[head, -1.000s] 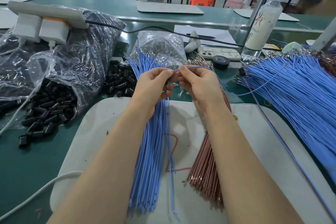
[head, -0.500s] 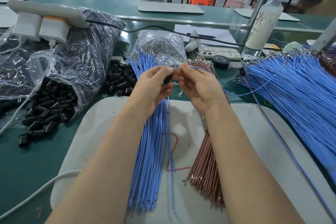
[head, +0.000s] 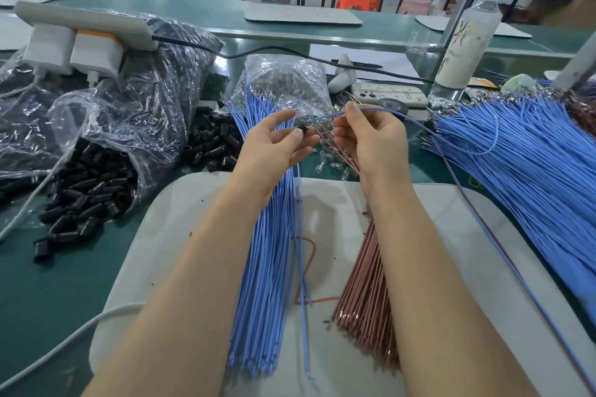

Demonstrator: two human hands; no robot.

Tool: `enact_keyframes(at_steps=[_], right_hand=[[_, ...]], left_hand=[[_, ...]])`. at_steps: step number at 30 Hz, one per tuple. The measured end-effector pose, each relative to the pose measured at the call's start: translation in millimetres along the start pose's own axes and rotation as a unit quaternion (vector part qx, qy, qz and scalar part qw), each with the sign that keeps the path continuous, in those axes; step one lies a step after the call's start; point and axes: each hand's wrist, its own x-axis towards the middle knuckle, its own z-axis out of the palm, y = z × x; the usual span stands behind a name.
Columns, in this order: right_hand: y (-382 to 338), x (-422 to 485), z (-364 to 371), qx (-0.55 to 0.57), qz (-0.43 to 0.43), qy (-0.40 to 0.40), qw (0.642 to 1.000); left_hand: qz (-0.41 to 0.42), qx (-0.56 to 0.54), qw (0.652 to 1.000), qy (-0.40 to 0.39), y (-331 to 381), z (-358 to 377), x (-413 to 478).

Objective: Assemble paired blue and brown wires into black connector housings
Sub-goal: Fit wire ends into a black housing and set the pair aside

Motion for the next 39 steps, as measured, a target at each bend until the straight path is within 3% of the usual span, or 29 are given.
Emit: enact_keyframes(at_steps=[6,15,31,39], right_hand=[[-0.2,-0.8,0.5,-0.029,-0.023,0.008,0.999],[0.5,0.0,-2.4,-0.049,-0.027,0.018,0.998],[1.6,0.6,-2.8,-0.116,-0.052,0.001,0.992],[3.2,-6.2,2.2,-0.171,-0.026,-0.092,0.981]], left_hand=[[0.083,0.150,0.985,-0.002,-2.9,-2.6,0.1],[0.212,0.349,0.912,0.038,-7.4,-0.1,-2.1],[0.245,0.421,0.872,0.048,-8.6,-2.8,-2.3],[0.278,0.432,0.858,0.024,-6.4,2.2,-6.8]])
